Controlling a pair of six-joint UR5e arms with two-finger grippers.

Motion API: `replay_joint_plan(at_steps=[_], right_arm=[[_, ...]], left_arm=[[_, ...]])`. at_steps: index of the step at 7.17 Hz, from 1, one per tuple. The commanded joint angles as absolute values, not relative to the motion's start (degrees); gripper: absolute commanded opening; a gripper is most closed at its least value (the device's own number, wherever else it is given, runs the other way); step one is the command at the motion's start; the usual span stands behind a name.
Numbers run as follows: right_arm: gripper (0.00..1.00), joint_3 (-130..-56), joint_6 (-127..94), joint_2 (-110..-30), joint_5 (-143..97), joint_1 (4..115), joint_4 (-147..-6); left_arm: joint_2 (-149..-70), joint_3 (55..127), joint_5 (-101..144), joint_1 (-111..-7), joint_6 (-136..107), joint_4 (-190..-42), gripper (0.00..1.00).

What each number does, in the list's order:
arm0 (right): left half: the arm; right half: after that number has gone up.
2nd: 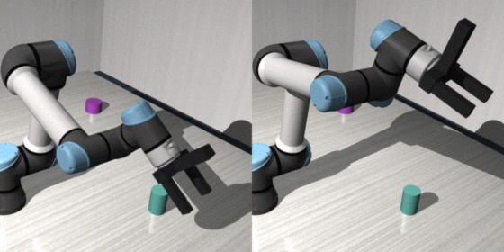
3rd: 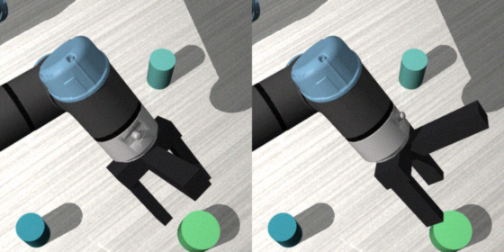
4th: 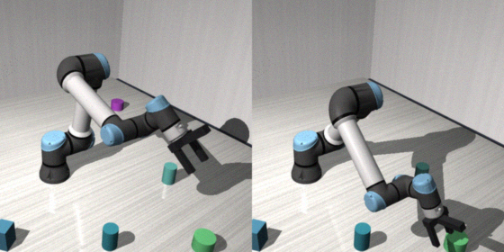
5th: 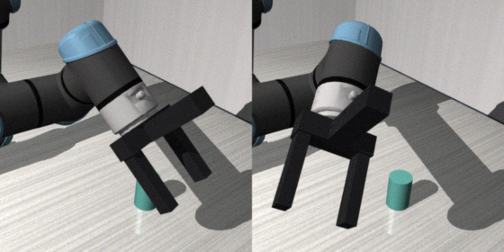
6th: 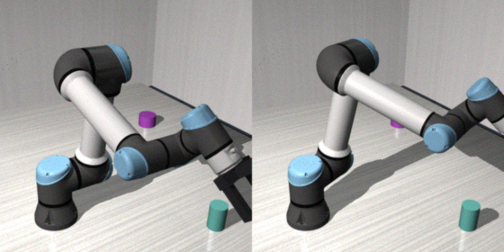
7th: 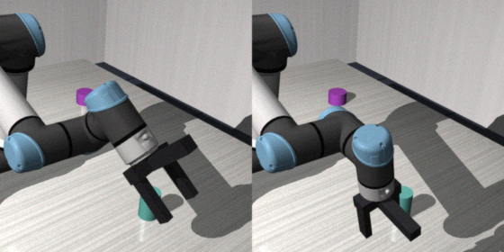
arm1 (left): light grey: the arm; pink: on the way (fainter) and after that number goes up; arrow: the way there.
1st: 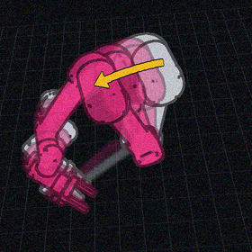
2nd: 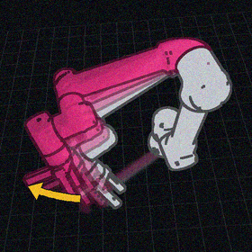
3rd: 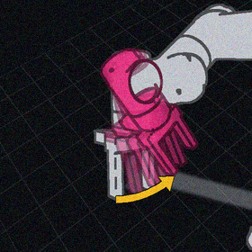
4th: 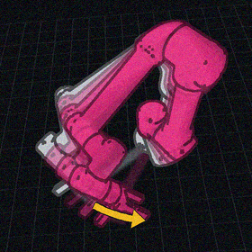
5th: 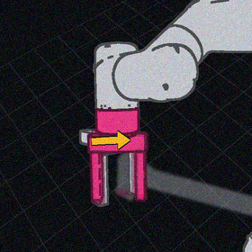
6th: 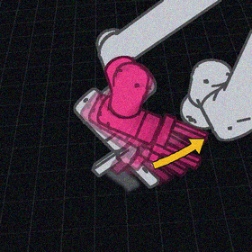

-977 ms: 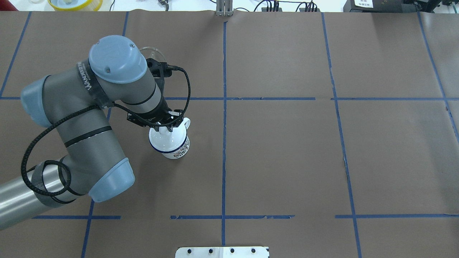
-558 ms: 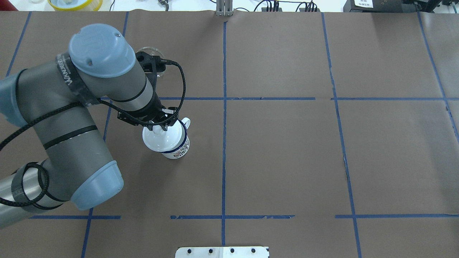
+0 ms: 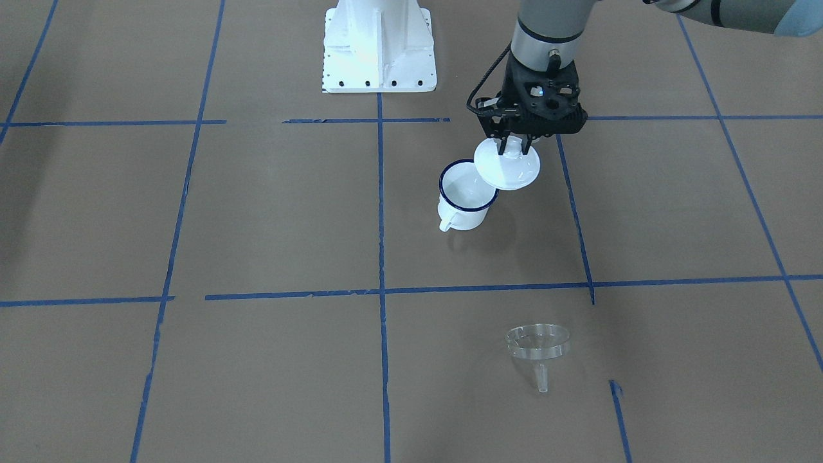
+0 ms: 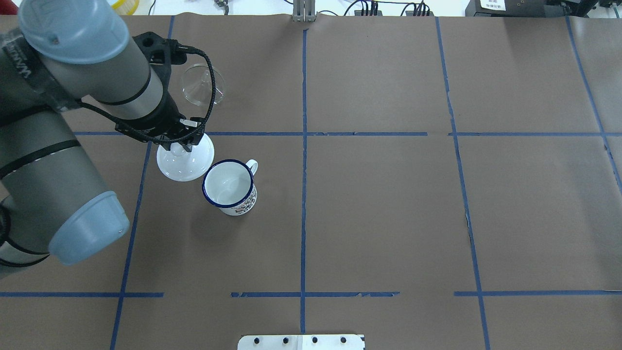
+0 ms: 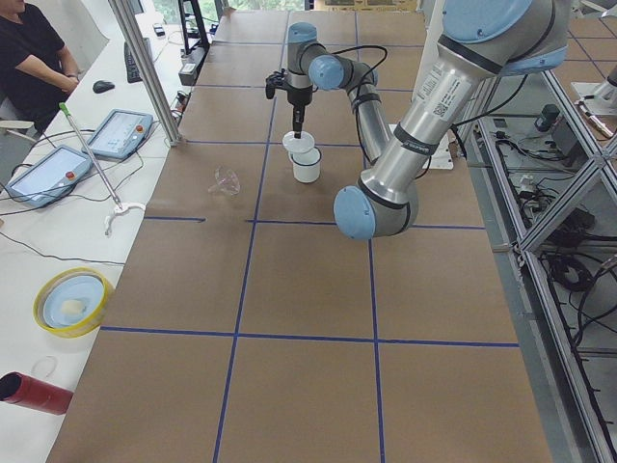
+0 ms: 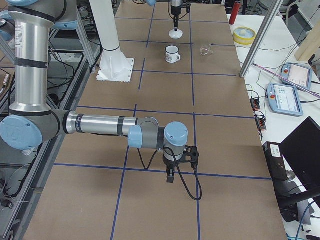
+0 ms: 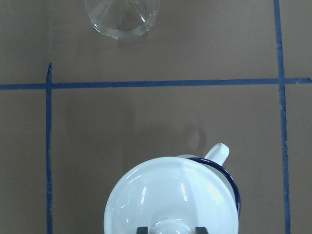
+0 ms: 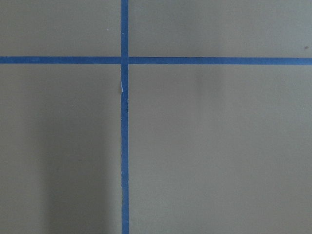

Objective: Place funnel on cup
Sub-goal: 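Carry the lid beside the mug and lower it onto the table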

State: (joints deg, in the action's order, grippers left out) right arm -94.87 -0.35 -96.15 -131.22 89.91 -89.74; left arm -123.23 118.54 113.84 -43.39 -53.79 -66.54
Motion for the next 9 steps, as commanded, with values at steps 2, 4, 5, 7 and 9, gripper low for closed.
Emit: replay_joint_plan(at_steps=[2, 4, 5, 7, 9], right_arm=[[1.00, -94.83, -0.35, -96.15, -131.22, 89.91, -89.74], [1.00, -94.83, -0.35, -96.15, -131.22, 89.91, -89.74], [1.00, -94.83, -0.35, -96.15, -131.22, 89.91, -89.74], [1.00, -94.83, -0.35, -96.15, -131.22, 89.91, -89.74], [1.00, -94.92, -0.35, -96.15, -131.22, 89.91, -89.74]], left_arm=[[-110.78, 120.85, 113.82, -44.12, -52.64, -79.40, 0.00], [-107.06, 117.36, 113.82, -42.73, -55.97, -87.41, 0.00], [-106.96, 113.68, 113.82, -42.28, -56.16, -90.84, 0.00], [-107.05, 109.09, 113.82, -41.67, -56.08, -94.03, 0.00], [-107.22, 106.27, 113.73, -41.31, -55.55, -94.13, 0.00]])
